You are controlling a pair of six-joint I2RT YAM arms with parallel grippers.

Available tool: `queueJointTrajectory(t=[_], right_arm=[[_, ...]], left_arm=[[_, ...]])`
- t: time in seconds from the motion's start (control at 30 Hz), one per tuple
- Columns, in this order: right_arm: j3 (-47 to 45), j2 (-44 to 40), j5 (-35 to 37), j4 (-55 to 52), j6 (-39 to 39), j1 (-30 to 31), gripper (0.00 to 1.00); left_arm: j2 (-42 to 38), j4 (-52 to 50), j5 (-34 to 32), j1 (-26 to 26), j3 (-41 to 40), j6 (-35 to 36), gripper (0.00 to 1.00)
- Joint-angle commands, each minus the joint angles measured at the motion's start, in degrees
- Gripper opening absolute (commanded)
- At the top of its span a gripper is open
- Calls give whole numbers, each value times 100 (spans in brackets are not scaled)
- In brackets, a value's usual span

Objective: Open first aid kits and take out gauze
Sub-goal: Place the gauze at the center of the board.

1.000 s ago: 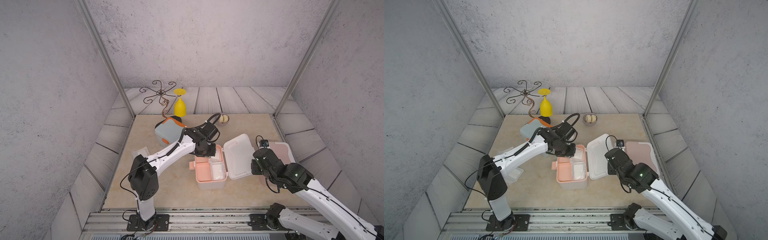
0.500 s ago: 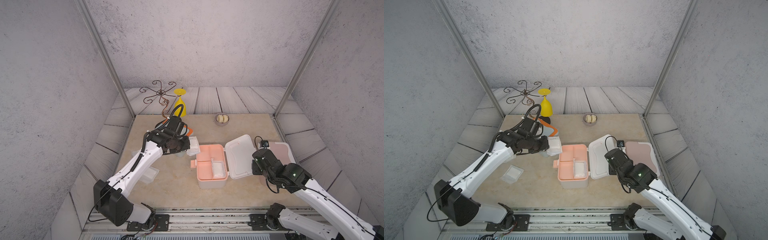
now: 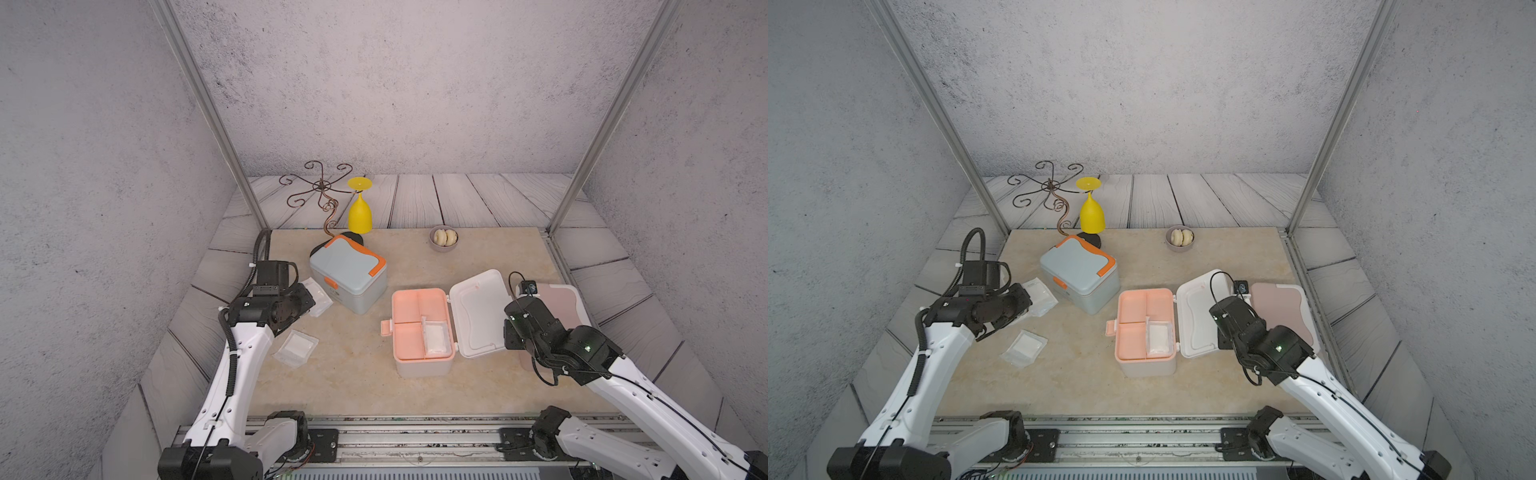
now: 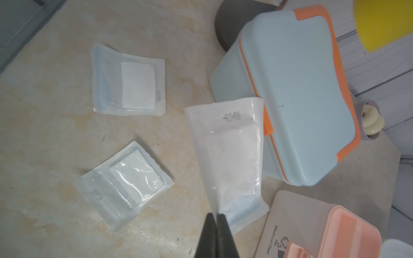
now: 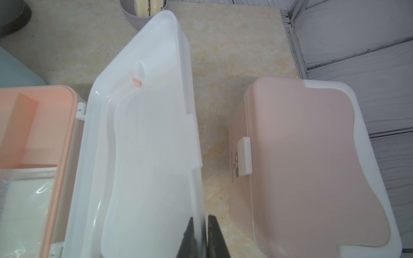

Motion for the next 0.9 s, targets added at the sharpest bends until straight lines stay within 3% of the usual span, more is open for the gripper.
queueJointTrajectory(t=[0.0,0.17,0.47,0.5,0.57,0.63,0.77,0.87], right_arm=[[88,-26,-110,415,96,-22,4],[66,-21,-159,440,87,-28,4],[40,-18,-245,495,30,-48,4],[19,-14,-245,504,26,-48,4],[-25,-5,-255,515,26,-70,4],[-60,-4,-264,504,20,-97,4],[-122,-44,-298,502,12,-152,4],[-167,-52,-360,516,11,-188,4]], left_arm=[[525,390,161,323,3,45,0],[1428,790,-10,542,204,-56,0],[3041,447,-167,815,890,115,0],[3112,511,-53,868,869,107,3],[3200,587,63,900,876,106,21],[3275,465,80,899,979,159,28],[3054,377,110,875,941,233,55],[2633,188,110,748,903,346,62]])
